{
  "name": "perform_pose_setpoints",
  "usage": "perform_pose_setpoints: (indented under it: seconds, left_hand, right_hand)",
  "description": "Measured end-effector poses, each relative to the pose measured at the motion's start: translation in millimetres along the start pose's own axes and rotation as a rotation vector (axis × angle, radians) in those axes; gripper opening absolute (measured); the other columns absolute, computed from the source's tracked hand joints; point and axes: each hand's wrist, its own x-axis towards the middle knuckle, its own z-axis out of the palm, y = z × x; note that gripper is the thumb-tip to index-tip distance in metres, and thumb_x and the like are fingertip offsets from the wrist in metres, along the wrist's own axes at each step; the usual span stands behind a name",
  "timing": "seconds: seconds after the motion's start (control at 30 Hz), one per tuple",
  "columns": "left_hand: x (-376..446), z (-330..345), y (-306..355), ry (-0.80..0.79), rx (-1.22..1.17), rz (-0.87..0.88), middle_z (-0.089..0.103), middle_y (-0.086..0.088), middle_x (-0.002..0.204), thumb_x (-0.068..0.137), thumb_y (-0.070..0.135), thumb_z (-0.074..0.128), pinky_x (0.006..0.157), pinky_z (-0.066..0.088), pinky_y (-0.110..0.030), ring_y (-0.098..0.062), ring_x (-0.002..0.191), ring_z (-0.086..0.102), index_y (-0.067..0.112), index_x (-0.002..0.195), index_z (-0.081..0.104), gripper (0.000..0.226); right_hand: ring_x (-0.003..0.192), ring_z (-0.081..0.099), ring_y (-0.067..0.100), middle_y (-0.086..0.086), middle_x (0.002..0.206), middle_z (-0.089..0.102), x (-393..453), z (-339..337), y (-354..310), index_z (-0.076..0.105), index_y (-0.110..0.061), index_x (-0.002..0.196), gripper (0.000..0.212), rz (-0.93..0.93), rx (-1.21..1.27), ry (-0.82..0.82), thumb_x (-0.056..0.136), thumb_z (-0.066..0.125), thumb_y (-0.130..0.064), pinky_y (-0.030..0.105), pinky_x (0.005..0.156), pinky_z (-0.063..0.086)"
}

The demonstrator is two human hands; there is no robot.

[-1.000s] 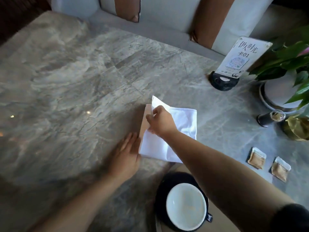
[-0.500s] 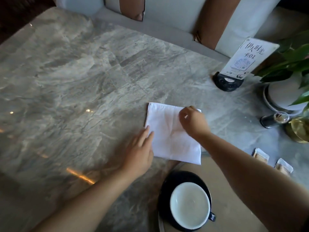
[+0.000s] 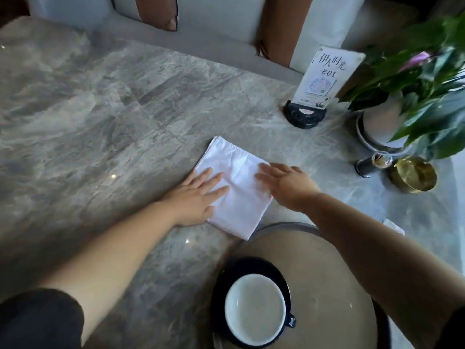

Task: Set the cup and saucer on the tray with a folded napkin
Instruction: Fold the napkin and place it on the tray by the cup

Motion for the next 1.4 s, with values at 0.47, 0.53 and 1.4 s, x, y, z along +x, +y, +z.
perform_pose_setpoints:
  seconds: [0.47, 0.53, 1.4]
  left_hand:
    - [64, -30, 56, 0.192, -0.038, -0.102, 0.012, 0.001, 0.160, 0.090, 0.019, 0.042, 0.116, 0.003, -0.046, -0.022, 0.147, 0.004, 0.024, 0.147, 0.029, 0.058]
    - [44, -18, 62, 0.174, -0.063, -0.081, 0.016, 0.001, 0.160, 0.089, 0.019, 0.046, 0.117, 0.005, -0.045, -0.021, 0.147, 0.008, 0.023, 0.146, 0.033, 0.059]
    - [-14, 7, 69, 0.509, -0.207, 0.122, 0.066, -0.006, 0.119, 0.079, 0.028, 0.065, 0.099, 0.045, -0.042, -0.025, 0.117, 0.058, 0.011, 0.110, 0.067, 0.036]
  right_hand:
    - [0.108, 0.052, 0.033, 0.003, 0.137, 0.049, -90, 22, 17, 0.050, -0.024, 0.128, 0.040, 0.405, 0.061, 0.049, 0.089, 0.043, -0.031, 0.041, 0.091, 0.042]
    - [0.110, 0.052, 0.032, 0.003, 0.135, 0.050, -93, 22, 16, 0.051, -0.024, 0.127, 0.041, 0.349, 0.128, 0.047, 0.087, 0.044, -0.025, 0.040, 0.093, 0.041]
    - [0.102, 0.064, 0.031, 0.003, 0.098, 0.073, -102, 7, 55, 0.072, -0.011, 0.093, 0.013, -0.118, 0.172, 0.459, 0.082, 0.065, -0.010, 0.040, 0.082, 0.053]
